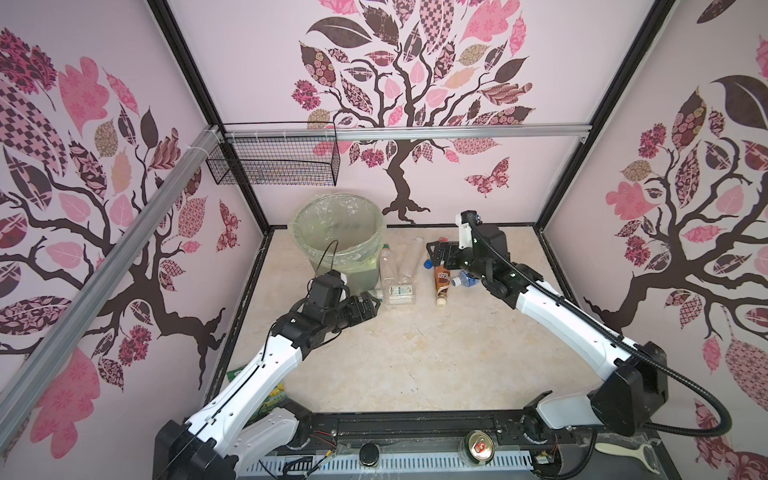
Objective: Throw the plastic bottles in the bin
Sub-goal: 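Lower right gripper onto the clear green-label bottle and close on it, then lift the green-label bottle with right gripper toward the left gripper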
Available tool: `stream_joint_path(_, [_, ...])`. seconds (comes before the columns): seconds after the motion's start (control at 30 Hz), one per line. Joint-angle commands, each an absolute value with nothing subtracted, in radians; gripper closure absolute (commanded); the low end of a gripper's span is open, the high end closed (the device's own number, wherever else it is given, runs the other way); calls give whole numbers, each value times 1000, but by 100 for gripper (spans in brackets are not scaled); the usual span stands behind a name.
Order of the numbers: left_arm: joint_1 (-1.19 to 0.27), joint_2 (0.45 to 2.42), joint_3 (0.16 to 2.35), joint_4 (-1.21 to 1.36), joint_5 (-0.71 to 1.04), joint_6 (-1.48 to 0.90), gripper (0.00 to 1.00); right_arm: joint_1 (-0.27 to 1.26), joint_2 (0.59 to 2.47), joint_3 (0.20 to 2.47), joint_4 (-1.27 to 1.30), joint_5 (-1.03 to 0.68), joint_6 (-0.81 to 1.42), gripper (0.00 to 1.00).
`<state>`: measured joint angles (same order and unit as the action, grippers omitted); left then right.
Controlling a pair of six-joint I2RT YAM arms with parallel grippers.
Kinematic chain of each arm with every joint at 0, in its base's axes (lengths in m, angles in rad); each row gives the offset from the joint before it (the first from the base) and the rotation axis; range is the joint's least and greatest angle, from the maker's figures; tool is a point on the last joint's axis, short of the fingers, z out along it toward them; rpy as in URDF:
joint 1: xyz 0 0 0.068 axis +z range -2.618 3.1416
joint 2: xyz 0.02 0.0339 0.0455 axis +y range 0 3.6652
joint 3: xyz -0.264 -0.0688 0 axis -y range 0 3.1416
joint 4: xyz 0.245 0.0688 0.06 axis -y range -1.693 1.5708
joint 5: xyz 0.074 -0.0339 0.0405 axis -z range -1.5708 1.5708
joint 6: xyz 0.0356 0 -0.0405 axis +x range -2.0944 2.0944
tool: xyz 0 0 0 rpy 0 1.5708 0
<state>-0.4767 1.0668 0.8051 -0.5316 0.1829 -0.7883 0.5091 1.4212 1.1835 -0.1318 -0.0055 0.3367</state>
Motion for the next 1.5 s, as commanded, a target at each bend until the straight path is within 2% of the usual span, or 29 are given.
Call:
stream_joint_path(0.0, [-480,1091,733,-445,210,-852,2,511,1495,1162,-79,-82,359,0])
stream_joint_path(0.2, [-477,1097,626,-352,215,-926,2,521,1673,1195,-47,-173,387,0])
stream_joint_path(0.5, [-469,1068,546,-325,188,-952,2,568,1855,1270,-16,-207,366,0])
stream_joint_path(0.73, [-397,1041,506,-327,228,-948,2,605,1964,1358,-52,-183,318,0])
stream_joint_path(0.9, [-387,1017,500,-324,231,-946,2,619,1982,1348,-54,-180,306,0])
stream_joint_path(1.47, [-385,1023,505,-328,244,-937,2,674,1837,1136,2,-181,306,0])
